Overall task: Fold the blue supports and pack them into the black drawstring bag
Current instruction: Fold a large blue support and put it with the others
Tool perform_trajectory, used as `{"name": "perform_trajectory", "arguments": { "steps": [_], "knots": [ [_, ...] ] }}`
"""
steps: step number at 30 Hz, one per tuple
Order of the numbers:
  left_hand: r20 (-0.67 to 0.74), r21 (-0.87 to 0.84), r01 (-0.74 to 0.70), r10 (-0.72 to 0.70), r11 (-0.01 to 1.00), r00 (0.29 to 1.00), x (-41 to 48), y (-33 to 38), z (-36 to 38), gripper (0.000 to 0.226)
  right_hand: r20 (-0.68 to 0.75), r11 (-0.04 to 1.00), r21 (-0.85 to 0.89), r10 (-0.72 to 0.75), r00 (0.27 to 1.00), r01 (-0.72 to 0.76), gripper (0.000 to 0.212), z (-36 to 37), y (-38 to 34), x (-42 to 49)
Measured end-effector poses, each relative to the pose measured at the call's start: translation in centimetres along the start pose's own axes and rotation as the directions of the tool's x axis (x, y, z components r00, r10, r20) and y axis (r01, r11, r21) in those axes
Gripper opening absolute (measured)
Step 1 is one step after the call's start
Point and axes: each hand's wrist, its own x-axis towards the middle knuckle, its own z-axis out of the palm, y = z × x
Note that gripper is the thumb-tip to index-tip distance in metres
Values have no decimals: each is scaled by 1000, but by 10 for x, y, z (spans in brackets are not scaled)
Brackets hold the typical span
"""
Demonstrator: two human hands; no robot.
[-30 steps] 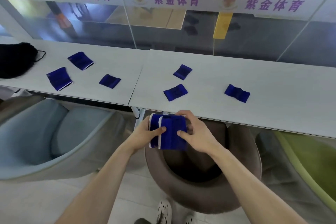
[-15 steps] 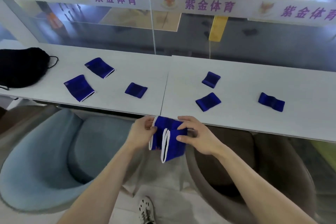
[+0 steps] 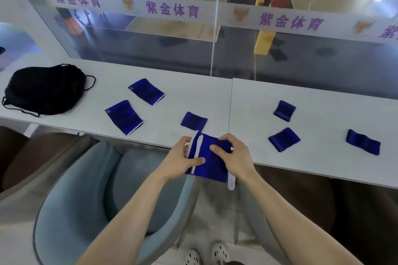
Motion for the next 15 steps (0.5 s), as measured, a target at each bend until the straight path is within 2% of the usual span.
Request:
{"name": "perform_trajectory", "arguments": {
  "steps": [2,4,5,7,11,15],
  "knots": [
    [-54,-40,2,-4,999,999,10,2,-7,49,-1,992,112,59,998,-58,35,5,-6,7],
    [-103,-74,3,-11,997,995,24,1,-14,46,91,945,271,166,982,-185,48,5,-5,18],
    [-128,-97,3,-16,995,992,30,1,-16,48,152,925,300,196,969,-234,48,4,-3,25],
    [-151,-125,-2,-17,992,988,42,-1,-21,56,202,942,238,190,961,-236,34,4,4,43],
    [-118,0,-18,18,1000,993,74,-5,-34,61,118,976,140,149,982,-165,17,22,13,87],
    [-220,163,13,24,987,975,129,-6,-56,36,146,990,-14,139,979,-138,20,47,15,150]
  ]
}}
